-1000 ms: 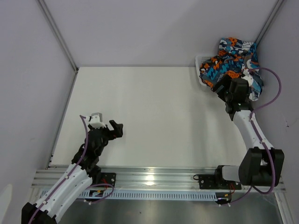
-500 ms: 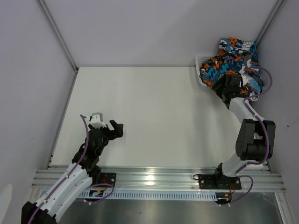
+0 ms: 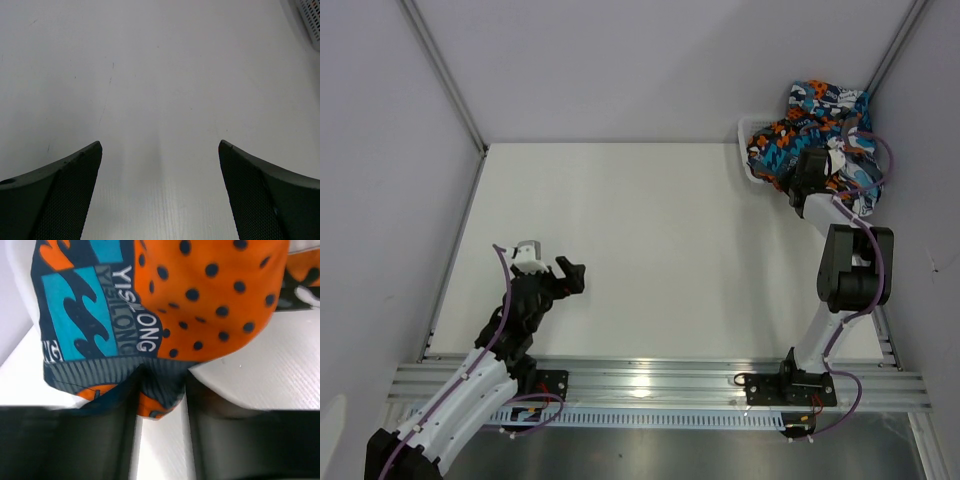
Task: Fold and stack the shorts
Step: Grab the shorts from the pile, then move the shorts to the center of the board
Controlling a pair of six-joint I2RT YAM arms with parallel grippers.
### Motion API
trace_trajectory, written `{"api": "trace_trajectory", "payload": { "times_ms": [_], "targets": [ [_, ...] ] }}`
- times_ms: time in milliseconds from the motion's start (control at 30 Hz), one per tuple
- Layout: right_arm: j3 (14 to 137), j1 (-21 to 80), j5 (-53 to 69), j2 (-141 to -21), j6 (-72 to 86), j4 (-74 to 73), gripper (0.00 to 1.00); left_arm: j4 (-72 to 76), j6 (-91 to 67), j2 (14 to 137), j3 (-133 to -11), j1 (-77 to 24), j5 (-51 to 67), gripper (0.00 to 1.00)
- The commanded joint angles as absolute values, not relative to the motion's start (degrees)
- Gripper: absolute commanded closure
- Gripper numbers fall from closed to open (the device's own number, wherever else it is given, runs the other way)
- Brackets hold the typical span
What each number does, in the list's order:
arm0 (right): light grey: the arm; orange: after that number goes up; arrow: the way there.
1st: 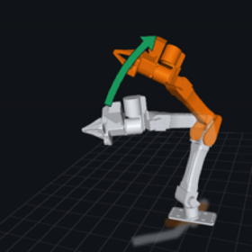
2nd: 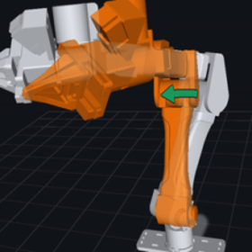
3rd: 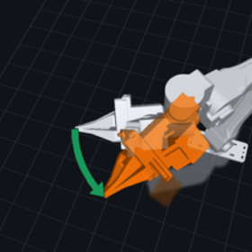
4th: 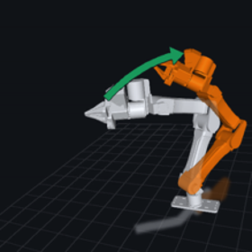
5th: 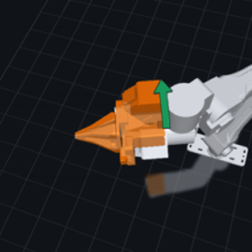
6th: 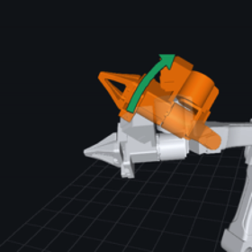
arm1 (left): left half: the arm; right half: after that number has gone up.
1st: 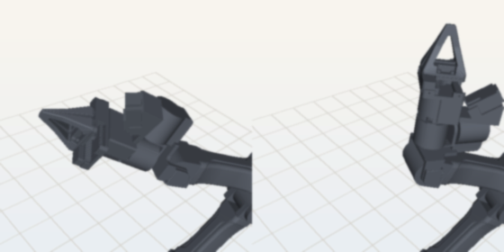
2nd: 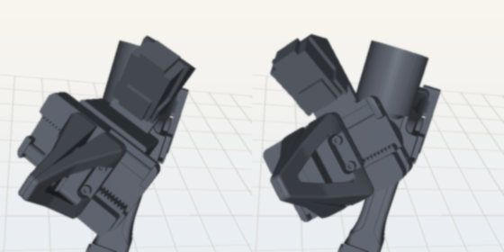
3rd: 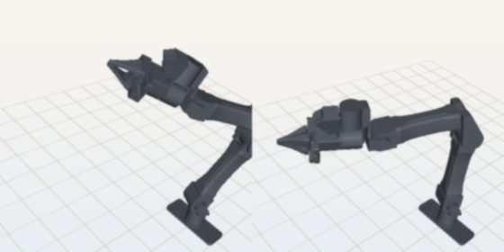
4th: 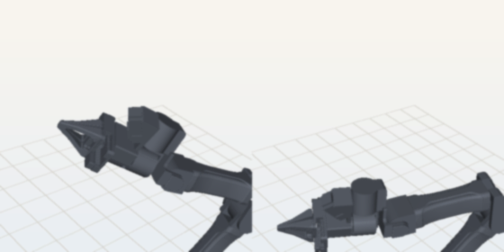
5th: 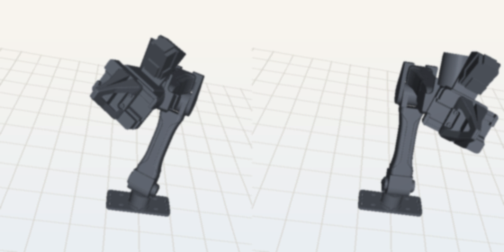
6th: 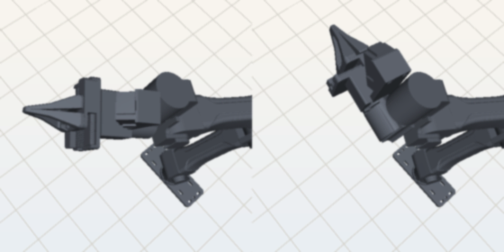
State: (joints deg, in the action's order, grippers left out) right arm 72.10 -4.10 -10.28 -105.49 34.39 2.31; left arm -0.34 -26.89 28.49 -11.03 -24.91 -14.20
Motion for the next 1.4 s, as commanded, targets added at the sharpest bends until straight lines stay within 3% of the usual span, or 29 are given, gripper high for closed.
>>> {"api": "trace_trajectory", "payload": {
  "times_ms": [0, 67, 333, 567, 767, 900, 1200, 1367],
  "targets": [
    [77.2, -4.4, -12.1, -107.3, 34.3, 4.3, 0.71, 2.1, -26.2, 28.9, -12.3, -25.0, -13.3, 0.01],
    [78.3, -4.5, -12.0, -107.1, 34.4, 3.8, 1.0, 2.3, -26.1, 29.1, -12.2, -25.0, -13.2, 0.01],
    [82.1, -2.6, -14.3, -99.9, 32.8, -3.9, 1.0, 2.7, -26.0, 29.9, -12.4, -24.9, -12.7, 0.01],
    [90.3, 3.2, -7.8, -93.3, 27.6, -6.9, 1.0, 2.5, -26.0, 29.9, -12.5, -25.0, -12.6, 0.01],
    [103.1, 8.6, 9.6, -89.8, 23.8, -10.5, 1.0, 2.4, -26.0, 30.1, -12.6, -25.0, -12.6, 0.01],
    [109.1, 14.9, 9.5, -87.5, 21.1, -16.2, 1.0, 2.5, -26.0, 30.3, -12.7, -25.0, -12.5, 0.01],
    [105.2, 23.6, 15.5, -86.6, 22.7, -18.4, 1.0, 2.0, -26.0, 29.8, -12.7, -25.0, -12.8, 0.01],
    [103.2, 27.4, 25.1, -90.2, 16.7, -24.9, 0.68, 0.9, -26.2, 28.3, -12.7, -25.0, -14.1, 0.01]
  ]
}}
